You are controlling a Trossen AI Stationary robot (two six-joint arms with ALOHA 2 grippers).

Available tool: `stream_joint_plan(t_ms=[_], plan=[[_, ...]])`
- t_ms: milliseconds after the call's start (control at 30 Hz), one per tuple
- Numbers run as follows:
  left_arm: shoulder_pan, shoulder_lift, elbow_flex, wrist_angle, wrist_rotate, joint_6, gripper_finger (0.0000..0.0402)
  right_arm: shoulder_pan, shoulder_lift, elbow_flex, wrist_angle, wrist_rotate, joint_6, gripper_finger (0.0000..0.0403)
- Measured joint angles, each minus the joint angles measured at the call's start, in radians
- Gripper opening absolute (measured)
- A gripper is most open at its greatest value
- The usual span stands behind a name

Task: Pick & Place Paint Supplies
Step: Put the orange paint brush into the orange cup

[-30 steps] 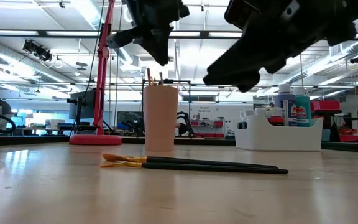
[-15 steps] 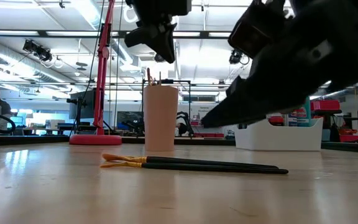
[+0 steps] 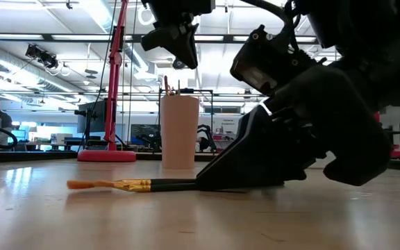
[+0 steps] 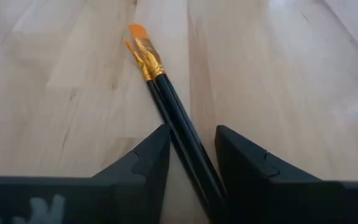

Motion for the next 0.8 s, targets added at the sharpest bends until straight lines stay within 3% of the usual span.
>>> stream_joint_plan(t_ms=[233,400,600,800], plan=[[-0.015,0.0,0.0,-0.002,0.002,0.0,0.0047,-0.008,0.001,-0.002,0.007,-0.02,-0.021,0.0133],[-0.034,0.0,0.0,0.0,0.002,-0.009,0.0047,-0.016,-0.002,0.0,-0.019,-0.062,-0.037,0.0093],[-0.106,-0.002,0.0,0.003,0.001,-0.134,0.0048,-0.021,-0.001,0.001,-0.018,-0.064,-0.04,0.0024],[-0.233,-0.012,0.002,0.001,-0.004,-0.343,0.0048,-0.021,0.001,-0.001,-0.002,-0.067,-0.052,0.0003]])
